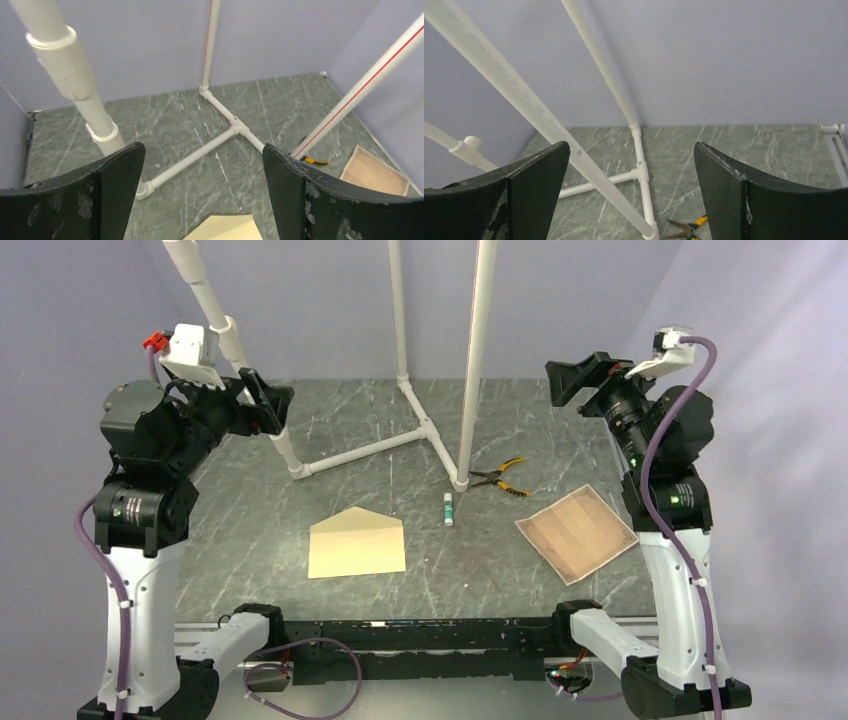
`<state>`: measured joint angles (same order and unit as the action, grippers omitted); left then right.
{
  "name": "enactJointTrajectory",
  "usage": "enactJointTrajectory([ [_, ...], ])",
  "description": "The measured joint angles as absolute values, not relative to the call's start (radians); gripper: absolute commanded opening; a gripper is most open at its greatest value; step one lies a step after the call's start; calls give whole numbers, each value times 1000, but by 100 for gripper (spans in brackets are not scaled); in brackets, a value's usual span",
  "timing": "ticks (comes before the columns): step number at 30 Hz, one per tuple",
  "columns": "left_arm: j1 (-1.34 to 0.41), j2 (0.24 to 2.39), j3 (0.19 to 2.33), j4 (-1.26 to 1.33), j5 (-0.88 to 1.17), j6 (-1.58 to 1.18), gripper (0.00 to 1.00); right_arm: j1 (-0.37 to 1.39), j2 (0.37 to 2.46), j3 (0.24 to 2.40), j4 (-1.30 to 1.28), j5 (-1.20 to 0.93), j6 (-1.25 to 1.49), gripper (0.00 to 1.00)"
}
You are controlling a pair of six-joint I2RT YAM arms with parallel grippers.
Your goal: Place the letter into the envelope and seal it
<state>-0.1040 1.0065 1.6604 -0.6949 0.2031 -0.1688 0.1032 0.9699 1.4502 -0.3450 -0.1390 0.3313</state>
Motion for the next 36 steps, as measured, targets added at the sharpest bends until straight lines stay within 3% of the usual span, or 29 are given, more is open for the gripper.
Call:
enactJointTrajectory([
  [9,-104,986,1446,-645,320,-232,93,103,954,1275,-355,-48,393,99],
  [14,-104,995,1291,-659,277,-417,93,101,1067,1238,-463,73,460,82],
  [19,-103,1022,1168,-655,256,-533,93,98,1206,1172,-553,124,502,78],
  [24,-114,1055,1026,-535,451,-574,93,8,1205,974,-591,171,550,78],
  [36,-525,1359,981,-266,587,-629,93,-279,1283,698,-563,112,652,72],
])
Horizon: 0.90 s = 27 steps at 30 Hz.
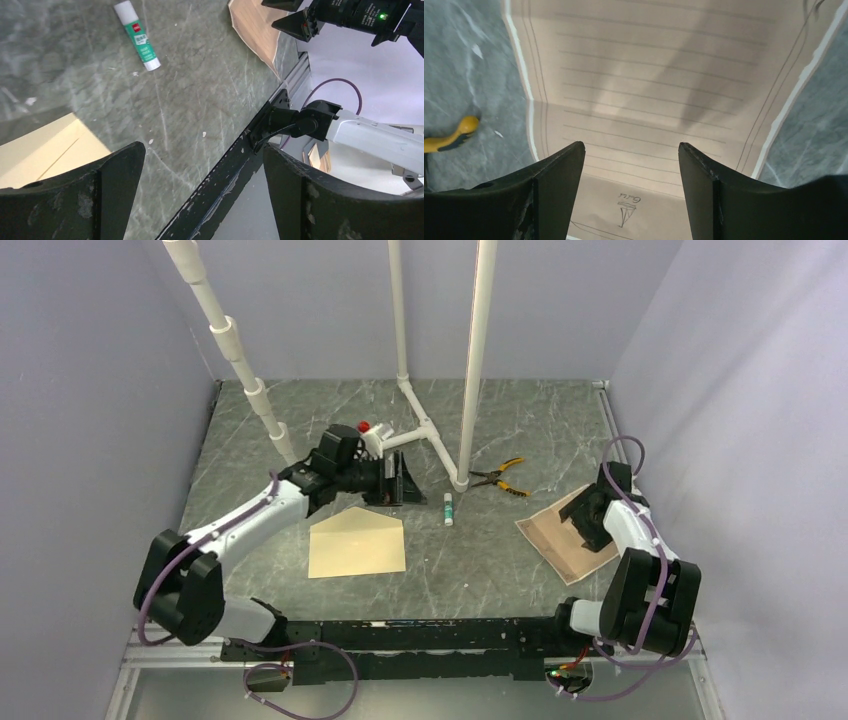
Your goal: Place the letter into the envelope and seal it
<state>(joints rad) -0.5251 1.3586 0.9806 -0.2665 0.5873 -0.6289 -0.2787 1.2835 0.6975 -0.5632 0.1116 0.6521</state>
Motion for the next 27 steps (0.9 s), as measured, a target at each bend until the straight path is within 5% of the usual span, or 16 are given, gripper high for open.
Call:
enactJointTrajectory([
  [11,-652,1569,933,14,569,-755,89,-266,1203,528,-440,-72,796,60],
  [20,-706,1752,829,322,508,-858,87,64,1098,416,-363,-186,1087,59],
  [27,-730,1897,852,506,539,-958,83,100,1110,422,-378,-194,1115,58],
])
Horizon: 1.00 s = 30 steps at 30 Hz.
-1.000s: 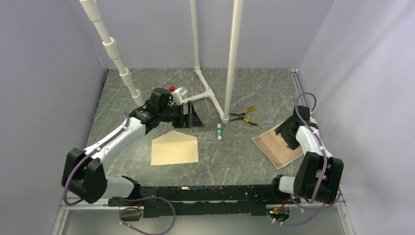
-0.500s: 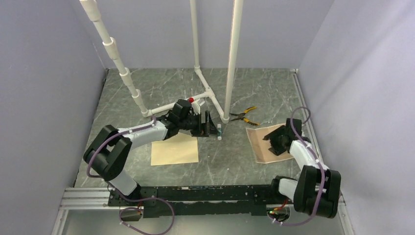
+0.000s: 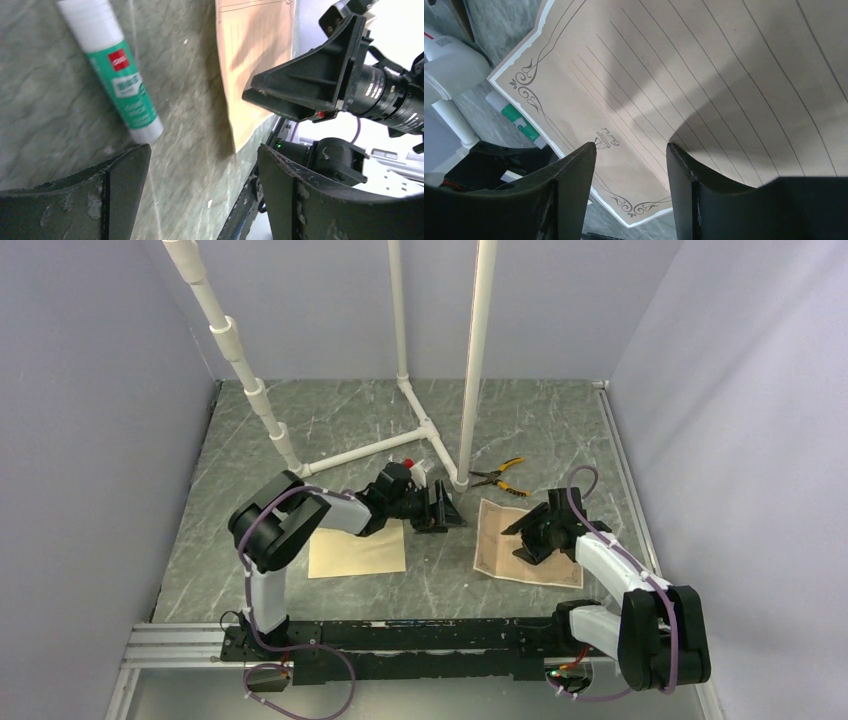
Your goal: Place the letter into the envelope and seal it
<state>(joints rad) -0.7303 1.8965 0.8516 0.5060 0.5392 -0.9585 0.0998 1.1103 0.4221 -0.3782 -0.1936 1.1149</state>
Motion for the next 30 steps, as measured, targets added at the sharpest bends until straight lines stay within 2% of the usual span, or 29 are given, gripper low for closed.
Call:
enactJointTrajectory([
  [5,-763,1964,921,534,552,-989,76,100,1120,427,-379,-204,1095,58],
  [9,-810,1977,966,484,530,-989,64,100,1122,427,-376,-212,1074,58],
  [16,-873,2023,996,466,517,-1024,56,100,1114,425,-374,-220,1040,58],
  [18,-879,2041,1018,470,519,-1032,47,100,1110,423,-374,-221,1030,58],
  [20,-881,2062,1034,476,523,-1036,35,100,1109,423,-374,-226,1015,57],
  [23,-883,2077,1034,480,527,-1035,7,100,1105,423,-378,-231,990,57],
  [24,-883,2078,1034,479,527,-1040,3,100,1101,423,-383,-232,981,58],
  [30,-886,2046,1011,449,529,-962,2,102,1052,435,-449,-229,920,59],
])
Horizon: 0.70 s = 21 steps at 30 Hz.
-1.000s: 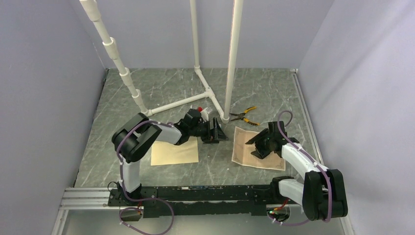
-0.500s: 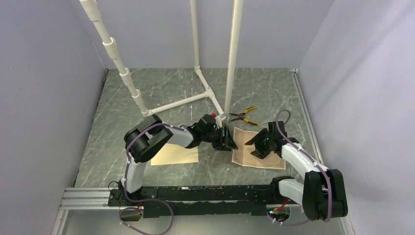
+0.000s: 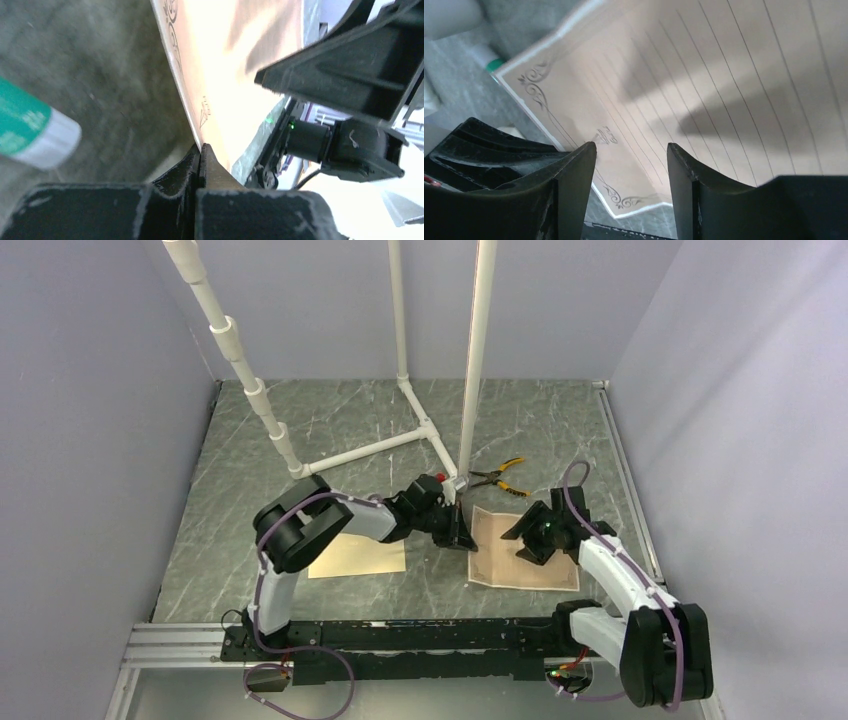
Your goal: Place the letter into the envelope and seal it
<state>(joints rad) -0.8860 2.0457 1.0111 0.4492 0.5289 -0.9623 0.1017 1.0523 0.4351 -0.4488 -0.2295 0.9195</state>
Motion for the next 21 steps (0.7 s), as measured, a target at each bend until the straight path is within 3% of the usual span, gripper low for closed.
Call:
enactJointTrajectory([
  [6,-864,1844,1042,197,593,-746,2,102,1024,593,-476,-279,797,66],
  [11,-838,1642,1184,-98,591,-495,2,102,975,713,-405,-387,701,98],
  [17,-812,1420,1292,-326,589,-317,2,102,754,740,-231,-518,657,100],
  [21,-808,1327,1362,-474,612,-185,2,102,739,829,-140,-645,591,100],
])
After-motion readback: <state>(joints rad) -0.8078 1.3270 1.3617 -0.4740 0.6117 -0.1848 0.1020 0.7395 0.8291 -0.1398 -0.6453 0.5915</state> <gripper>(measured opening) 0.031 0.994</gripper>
